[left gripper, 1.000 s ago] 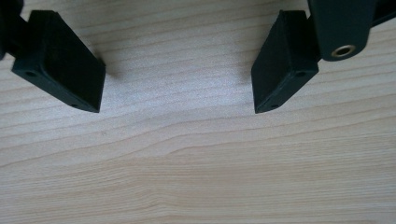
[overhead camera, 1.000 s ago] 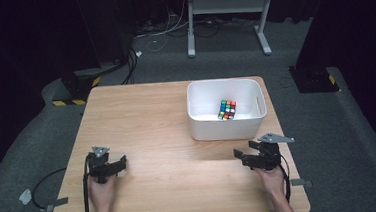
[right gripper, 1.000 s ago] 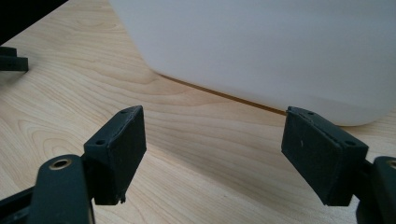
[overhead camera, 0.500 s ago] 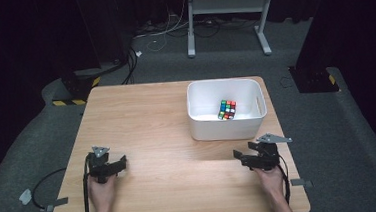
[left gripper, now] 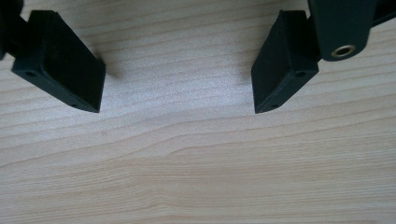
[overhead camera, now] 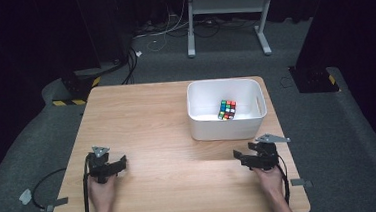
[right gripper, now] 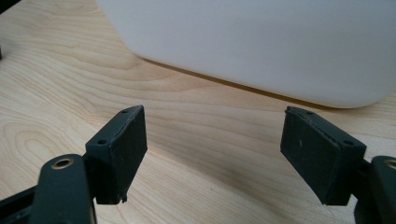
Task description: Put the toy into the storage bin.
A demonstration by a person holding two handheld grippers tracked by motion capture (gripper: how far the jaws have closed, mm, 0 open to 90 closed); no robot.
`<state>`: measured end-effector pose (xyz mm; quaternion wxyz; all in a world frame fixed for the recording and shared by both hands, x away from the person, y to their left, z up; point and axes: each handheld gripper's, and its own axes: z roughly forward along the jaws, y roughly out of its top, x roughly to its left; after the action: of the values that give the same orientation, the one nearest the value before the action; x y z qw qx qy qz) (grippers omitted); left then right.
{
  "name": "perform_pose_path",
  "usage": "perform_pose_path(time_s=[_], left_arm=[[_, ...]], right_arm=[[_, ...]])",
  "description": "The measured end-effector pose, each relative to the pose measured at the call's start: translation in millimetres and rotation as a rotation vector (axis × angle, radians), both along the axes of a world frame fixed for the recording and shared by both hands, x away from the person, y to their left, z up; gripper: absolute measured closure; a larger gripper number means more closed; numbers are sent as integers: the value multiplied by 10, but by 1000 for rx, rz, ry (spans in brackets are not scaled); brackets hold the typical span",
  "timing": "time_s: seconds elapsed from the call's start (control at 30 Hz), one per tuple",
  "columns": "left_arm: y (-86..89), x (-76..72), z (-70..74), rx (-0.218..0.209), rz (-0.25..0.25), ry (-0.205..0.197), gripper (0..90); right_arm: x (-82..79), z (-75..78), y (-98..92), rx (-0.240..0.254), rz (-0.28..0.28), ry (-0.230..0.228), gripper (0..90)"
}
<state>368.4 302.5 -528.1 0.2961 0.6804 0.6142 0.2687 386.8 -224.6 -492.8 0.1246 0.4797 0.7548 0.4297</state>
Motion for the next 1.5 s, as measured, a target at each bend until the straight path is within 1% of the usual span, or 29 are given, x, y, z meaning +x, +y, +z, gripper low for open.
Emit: perform_pose_path(time_s=[0.17, 0.63, 0.9, 1.03, 1.2, 1.3, 1.4, 1.5], left_arm=[[0, 0, 0, 0, 0, 0, 178], [0, 0, 0, 0, 0, 0, 178], [0, 0, 0, 0, 0, 0, 178], [0, 0, 0, 0, 0, 0, 178], [0, 0, 0, 0, 0, 0, 178], [-1, 0, 0, 0, 0, 0, 178], [-1, 0, 0, 0, 0, 0, 178], [-1, 0, 0, 0, 0, 0, 178]], right_arm=[[11, -15, 14, -3, 5, 13, 225], [43, -51, 35, -25, 11, 27, 228], [66, -86, 59, -62, 6, 26, 230], [81, -101, 62, -72, 9, 30, 233], [99, -118, 58, -80, -2, 37, 233], [106, -129, 62, -97, -7, 36, 233], [113, -138, 63, -99, -10, 37, 233], [114, -142, 68, -111, -16, 38, 233]])
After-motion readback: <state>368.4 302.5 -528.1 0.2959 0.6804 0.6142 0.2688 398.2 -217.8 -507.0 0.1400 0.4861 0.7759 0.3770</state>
